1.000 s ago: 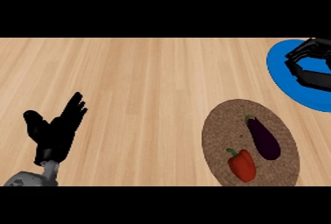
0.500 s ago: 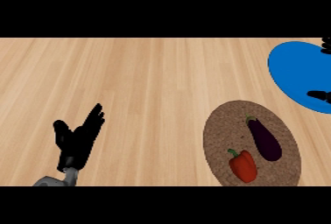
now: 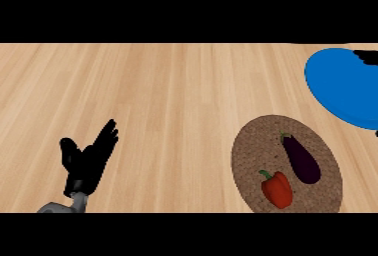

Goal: Pick the eggplant from the placemat and place it in the plate

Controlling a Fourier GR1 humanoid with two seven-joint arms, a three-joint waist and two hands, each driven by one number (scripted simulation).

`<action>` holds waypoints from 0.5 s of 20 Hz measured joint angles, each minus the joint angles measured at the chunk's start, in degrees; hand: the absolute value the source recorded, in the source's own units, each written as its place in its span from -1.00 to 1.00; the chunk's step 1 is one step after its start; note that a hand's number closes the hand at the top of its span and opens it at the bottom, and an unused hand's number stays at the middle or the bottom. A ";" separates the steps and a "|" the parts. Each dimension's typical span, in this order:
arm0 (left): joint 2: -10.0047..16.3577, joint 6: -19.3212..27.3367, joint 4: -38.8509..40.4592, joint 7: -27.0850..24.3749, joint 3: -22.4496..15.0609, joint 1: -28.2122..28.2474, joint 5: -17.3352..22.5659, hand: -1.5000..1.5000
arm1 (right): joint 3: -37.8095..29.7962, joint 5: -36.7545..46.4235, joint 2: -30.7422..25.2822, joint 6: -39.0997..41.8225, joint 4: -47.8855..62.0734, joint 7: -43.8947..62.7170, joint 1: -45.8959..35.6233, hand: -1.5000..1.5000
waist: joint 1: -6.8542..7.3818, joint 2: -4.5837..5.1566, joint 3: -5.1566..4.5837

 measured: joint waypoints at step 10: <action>-1.74 0.38 -0.76 0.26 0.81 1.12 -2.17 0.00 | 6.92 6.83 5.53 0.71 -15.35 14.63 4.36 -1.00 | -0.63 -0.25 0.07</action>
